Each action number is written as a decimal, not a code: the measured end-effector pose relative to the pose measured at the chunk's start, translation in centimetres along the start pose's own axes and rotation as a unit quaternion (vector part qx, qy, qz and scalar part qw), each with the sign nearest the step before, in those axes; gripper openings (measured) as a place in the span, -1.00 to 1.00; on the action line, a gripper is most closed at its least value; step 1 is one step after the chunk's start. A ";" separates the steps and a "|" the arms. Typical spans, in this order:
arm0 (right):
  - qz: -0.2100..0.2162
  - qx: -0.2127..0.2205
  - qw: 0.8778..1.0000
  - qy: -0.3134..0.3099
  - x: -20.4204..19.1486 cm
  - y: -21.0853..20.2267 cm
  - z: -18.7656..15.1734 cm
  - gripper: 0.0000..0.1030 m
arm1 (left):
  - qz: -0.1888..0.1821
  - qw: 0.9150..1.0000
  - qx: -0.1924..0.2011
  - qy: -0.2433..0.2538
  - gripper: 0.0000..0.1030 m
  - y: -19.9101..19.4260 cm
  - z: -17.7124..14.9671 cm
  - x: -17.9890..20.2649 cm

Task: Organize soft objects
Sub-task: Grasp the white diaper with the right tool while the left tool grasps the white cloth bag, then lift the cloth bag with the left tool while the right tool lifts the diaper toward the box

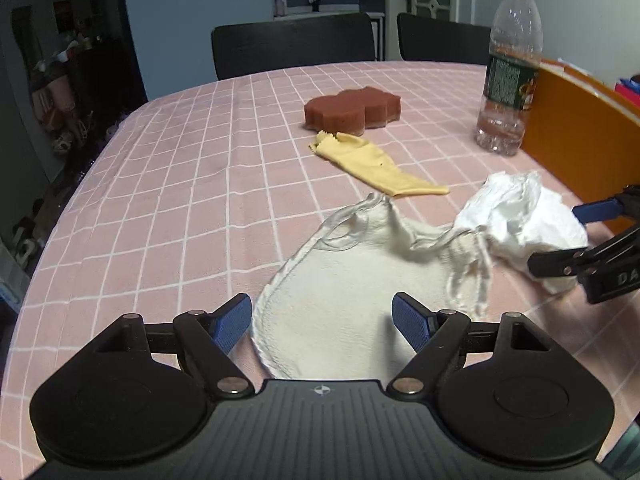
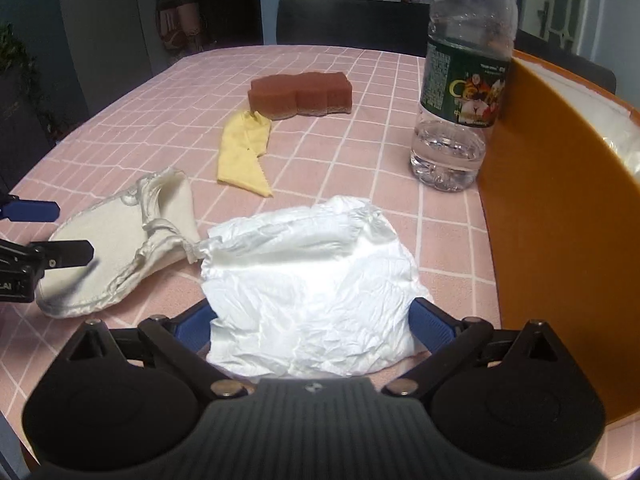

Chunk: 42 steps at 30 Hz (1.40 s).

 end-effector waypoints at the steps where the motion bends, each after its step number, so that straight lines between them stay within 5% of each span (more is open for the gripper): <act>1: -0.003 0.001 1.000 -0.007 -0.2 0.0 0.0 0.83 | -0.009 1.000 -0.006 0.008 0.82 0.4 0.0 -0.2; 6: -0.010 0.017 0.999 -0.033 -1.2 -0.4 -0.3 0.48 | -0.040 0.998 -0.025 -0.031 0.83 1.5 0.2 -1.5; 12: -0.008 0.038 0.998 -0.050 -2.1 -0.7 -0.2 -0.12 | -0.033 0.998 -0.018 -0.042 0.67 1.3 0.0 -0.5; 15: -0.009 0.047 0.997 -0.058 -2.4 -0.7 -0.3 -0.28 | -0.034 0.999 -0.011 -0.041 0.25 1.1 0.0 0.5; 19: -0.012 0.050 0.997 -0.062 -2.6 -0.7 -0.1 -0.49 | -0.048 0.998 -0.001 -0.047 -0.65 0.8 0.1 2.0; 33: 0.011 0.086 0.995 -0.044 -1.4 -5.9 1.2 -0.57 | -0.045 0.992 0.107 -0.043 -0.74 -5.0 2.3 4.6; 42: -0.008 0.144 0.989 -0.024 2.3 -12.8 3.3 -0.56 | -0.085 0.977 0.197 -0.015 -0.74 -8.8 6.2 7.5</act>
Point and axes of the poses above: each gripper's, at about its wrist camera, not at the fingertips, and y roughly the way its jaws point, x to its right, z to its top, the point moved 2 cm from there along y, roughly the way its jaws point, and after that the axes turned 5 degrees about -z, right-handed, at the moved point
